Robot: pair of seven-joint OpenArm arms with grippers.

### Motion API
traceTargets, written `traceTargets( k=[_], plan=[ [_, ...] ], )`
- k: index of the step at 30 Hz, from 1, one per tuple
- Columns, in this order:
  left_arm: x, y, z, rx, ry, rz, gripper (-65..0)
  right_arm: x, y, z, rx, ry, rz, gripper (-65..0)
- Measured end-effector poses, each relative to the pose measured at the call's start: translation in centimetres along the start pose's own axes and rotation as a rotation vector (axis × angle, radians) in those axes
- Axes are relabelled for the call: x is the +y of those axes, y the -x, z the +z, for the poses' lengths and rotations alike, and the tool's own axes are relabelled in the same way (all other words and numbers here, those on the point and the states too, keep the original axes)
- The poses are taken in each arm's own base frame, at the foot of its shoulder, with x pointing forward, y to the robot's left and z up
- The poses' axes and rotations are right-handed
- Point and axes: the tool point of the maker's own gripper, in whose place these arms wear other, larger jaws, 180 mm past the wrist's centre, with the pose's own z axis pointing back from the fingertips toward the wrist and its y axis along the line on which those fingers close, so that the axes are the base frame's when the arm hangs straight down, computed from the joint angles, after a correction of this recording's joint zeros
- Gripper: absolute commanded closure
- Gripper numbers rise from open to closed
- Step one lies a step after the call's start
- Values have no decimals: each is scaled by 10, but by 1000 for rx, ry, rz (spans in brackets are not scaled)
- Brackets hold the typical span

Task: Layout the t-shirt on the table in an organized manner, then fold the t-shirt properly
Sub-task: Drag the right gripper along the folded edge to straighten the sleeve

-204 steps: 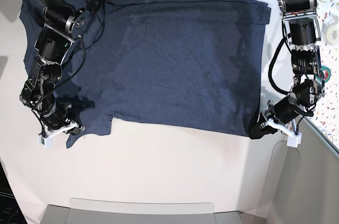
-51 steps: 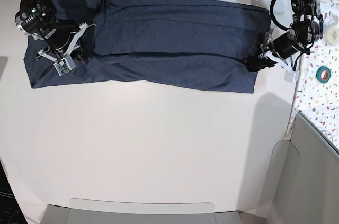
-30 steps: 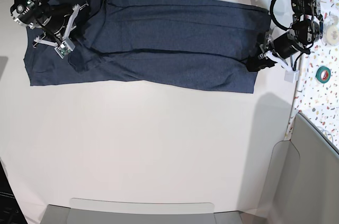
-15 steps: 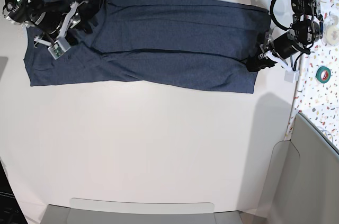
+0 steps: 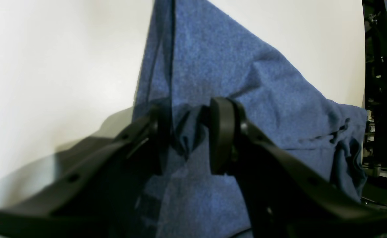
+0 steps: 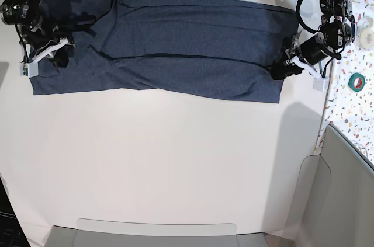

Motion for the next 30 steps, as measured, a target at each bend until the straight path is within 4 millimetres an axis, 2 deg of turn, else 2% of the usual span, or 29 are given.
traceTargets(
  k=[3,6,10,18,30],
  plan=[
    [0,0,0,0,1,1,-199,-5,17,-12,39,12,-55,-2],
    [0,0,0,1,1,0,-199,-6,20,-20,37,15,-92,-2],
    [0,0,0,0,0,0,-199,-20,33,-18,2,64,-210,-2],
    [-1,1,0,0,2,2,-199,-21,27,-27,-12,91,-209,-3],
    [-1,1,0,0,2,2,-199,19,27,-44,30,-10,-115,-4]
  ],
)
